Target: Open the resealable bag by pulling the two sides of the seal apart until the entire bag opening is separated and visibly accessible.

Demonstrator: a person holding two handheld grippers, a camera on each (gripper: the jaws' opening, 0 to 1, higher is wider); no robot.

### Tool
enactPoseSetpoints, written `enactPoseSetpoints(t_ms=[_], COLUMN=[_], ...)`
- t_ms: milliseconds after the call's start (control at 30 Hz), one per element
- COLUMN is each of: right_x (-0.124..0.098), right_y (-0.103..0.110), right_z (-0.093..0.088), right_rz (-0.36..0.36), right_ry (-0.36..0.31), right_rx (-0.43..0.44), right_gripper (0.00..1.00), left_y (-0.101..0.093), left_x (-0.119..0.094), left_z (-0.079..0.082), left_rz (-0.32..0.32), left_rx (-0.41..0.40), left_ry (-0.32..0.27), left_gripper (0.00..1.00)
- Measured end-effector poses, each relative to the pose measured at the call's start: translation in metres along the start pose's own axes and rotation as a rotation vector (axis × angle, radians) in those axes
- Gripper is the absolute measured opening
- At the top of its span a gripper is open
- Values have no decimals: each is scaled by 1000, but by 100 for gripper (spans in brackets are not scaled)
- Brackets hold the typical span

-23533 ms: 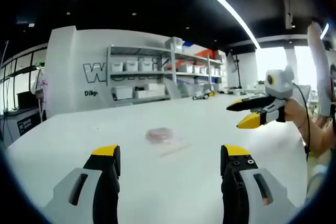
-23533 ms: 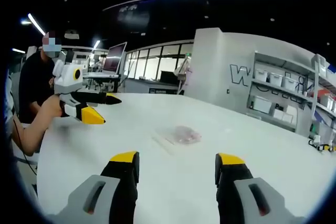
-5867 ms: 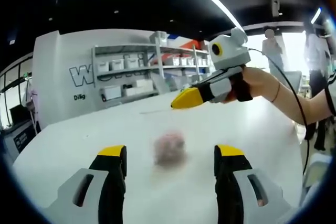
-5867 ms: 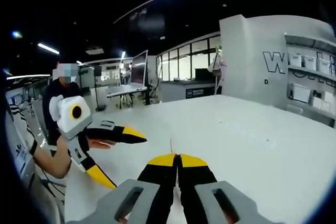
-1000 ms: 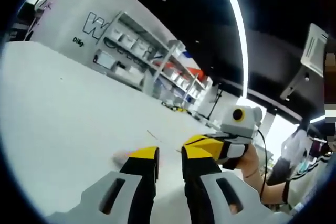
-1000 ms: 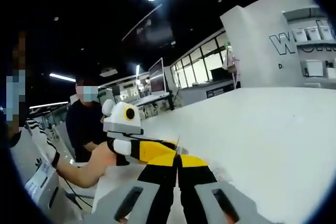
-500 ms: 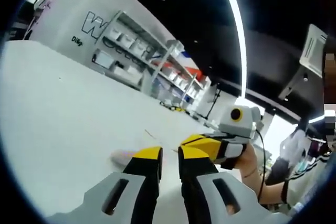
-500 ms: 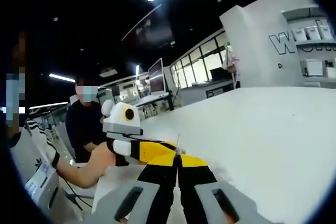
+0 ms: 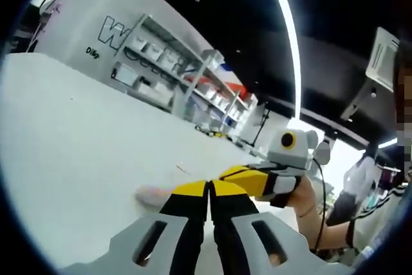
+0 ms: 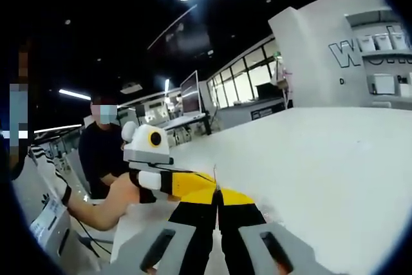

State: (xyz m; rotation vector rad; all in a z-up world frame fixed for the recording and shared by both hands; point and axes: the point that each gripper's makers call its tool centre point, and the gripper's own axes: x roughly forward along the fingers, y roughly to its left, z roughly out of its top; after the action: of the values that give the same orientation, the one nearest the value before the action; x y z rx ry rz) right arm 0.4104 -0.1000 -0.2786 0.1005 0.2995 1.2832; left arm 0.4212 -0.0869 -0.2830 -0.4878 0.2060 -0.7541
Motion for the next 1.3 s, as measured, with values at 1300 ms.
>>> enactPoseSetpoints(t_ms=[1300], right_x=[2], right_y=[1], right_z=[-6], right_rz=[2], right_ry=[35], right_rx=[-78], right_gripper=[0], left_y=[-6], left_x=[1], left_z=[-8], left_rz=[20], left_rx=[148], left_ry=[64], left_gripper=[2])
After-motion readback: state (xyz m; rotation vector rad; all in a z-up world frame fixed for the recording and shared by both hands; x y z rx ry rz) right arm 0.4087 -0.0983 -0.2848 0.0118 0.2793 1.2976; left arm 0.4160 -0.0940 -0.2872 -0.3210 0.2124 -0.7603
